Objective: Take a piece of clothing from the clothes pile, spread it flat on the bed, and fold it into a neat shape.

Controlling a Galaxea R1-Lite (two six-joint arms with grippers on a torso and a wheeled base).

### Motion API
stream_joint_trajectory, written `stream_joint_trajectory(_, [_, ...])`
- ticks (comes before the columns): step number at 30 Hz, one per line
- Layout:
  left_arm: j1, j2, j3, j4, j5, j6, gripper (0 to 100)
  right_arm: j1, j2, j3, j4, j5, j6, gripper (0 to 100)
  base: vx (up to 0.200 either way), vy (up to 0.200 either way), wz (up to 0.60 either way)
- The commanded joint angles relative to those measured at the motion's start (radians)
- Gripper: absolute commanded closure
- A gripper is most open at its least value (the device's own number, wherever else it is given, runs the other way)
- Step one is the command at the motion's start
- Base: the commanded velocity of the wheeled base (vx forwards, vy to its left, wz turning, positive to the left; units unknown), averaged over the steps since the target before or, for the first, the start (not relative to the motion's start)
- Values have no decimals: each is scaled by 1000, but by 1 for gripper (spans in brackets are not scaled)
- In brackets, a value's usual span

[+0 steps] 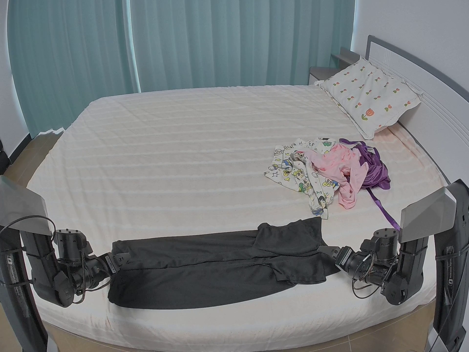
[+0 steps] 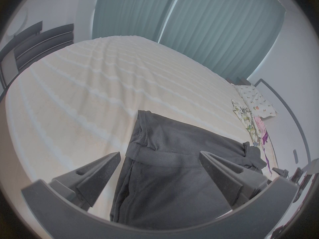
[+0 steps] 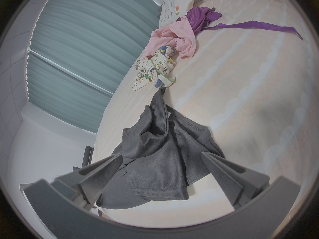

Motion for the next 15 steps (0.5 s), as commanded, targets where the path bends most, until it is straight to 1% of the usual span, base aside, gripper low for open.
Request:
stream_joint_trajectory(1, [0, 118, -78, -4, -23, 43, 0, 1, 1, -1, -12, 0, -1, 0, 0, 0, 0])
stream_joint_trajectory(5, [0, 175, -130, 1, -25, 58, 0, 0, 1, -2, -12, 2, 2, 0, 0, 0, 0])
stream_joint_trajectory(9, [5, 215, -135, -4, -25, 109, 0, 0, 3, -5, -12, 2, 2, 0, 0, 0, 0])
stream_joint_trajectory(15, [5, 220, -135, -8, -26, 119, 0, 0, 12, -5, -12, 0, 0, 0, 0, 0, 0])
